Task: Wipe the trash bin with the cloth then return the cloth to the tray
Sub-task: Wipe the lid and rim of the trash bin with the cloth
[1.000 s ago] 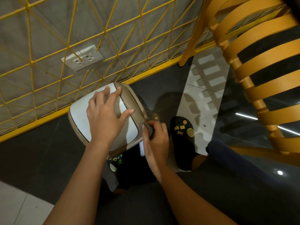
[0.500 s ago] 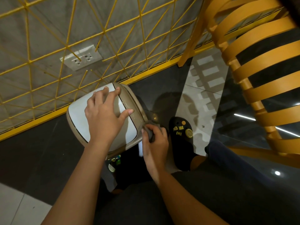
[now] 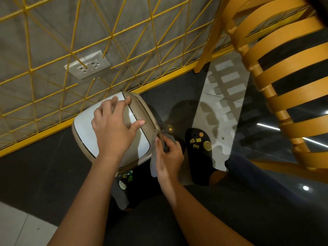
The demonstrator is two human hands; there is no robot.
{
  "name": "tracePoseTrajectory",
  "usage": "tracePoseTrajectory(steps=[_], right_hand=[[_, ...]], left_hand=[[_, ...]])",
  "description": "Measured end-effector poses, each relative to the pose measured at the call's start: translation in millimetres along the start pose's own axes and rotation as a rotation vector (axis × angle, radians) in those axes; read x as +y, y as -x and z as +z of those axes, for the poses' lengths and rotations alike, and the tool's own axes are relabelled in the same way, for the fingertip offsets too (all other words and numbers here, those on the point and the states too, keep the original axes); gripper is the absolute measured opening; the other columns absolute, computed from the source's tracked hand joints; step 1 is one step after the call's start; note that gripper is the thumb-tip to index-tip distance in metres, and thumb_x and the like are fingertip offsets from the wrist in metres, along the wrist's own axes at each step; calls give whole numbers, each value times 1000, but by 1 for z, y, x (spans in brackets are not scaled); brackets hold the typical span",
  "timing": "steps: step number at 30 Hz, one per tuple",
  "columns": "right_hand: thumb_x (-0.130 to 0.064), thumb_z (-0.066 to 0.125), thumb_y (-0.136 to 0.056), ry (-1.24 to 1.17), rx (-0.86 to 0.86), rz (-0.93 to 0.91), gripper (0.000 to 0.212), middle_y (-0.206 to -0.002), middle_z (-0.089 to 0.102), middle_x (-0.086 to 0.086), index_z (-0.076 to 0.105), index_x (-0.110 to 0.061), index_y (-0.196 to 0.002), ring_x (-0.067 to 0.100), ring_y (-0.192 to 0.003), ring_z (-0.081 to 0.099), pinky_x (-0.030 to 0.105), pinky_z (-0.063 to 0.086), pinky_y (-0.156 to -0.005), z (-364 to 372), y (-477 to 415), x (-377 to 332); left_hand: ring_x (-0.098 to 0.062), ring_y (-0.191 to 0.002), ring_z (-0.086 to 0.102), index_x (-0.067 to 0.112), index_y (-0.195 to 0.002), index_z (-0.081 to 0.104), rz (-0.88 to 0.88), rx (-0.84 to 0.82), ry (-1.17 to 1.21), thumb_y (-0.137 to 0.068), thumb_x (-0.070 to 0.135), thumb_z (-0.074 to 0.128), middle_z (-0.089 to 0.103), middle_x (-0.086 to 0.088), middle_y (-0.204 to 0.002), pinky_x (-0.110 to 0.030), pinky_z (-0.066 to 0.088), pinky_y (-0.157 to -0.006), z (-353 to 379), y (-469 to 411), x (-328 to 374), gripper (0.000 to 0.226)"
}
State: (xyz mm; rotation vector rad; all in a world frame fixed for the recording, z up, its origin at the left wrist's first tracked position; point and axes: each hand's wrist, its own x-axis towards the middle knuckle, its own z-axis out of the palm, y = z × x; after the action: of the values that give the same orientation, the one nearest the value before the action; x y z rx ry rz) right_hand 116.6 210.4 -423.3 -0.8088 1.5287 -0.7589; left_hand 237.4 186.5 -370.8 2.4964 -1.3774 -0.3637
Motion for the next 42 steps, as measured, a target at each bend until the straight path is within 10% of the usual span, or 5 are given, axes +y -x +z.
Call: tracePoseTrajectory(steps=[7, 12, 20, 42], right_hand=[[-18, 64, -85, -34, -83, -88, 23, -97, 50, -15, 67, -10, -106, -22, -83, 52, -3, 41, -66, -1, -2, -9], [-17, 63, -84, 399, -66, -174, 13, -101, 52, 4, 64, -9, -94, 13, -87, 54, 25, 50, -75, -22, -21, -1], [-16, 59, -84, 562, -132, -174, 8, -91, 47, -8, 54, -20, -86, -2, -71, 45, 10, 36, -60, -15, 9, 7], [-14, 59, -84, 692, -130, -144, 12, -98, 45, -3, 51, -17, -91, 12, -80, 50, 25, 45, -67, -10, -19, -21]], left_hand=[[-29, -125, 30, 30, -130, 46, 1, 2, 0, -73, 46, 69, 39, -5, -136, -45, 29, -99, 1, 0, 0, 63], [-28, -127, 29, 30, -131, 45, 5, -5, 12, -74, 46, 68, 38, -4, -138, -45, 27, -101, 0, 0, 1, 64], [-29, -130, 26, 30, -132, 44, 7, -10, 22, -74, 46, 68, 36, -5, -140, -45, 26, -103, 0, 2, 0, 64], [-33, -131, 27, 28, -132, 44, 8, -14, 6, -74, 44, 70, 37, -8, -141, -49, 27, -102, 1, 1, 0, 65]])
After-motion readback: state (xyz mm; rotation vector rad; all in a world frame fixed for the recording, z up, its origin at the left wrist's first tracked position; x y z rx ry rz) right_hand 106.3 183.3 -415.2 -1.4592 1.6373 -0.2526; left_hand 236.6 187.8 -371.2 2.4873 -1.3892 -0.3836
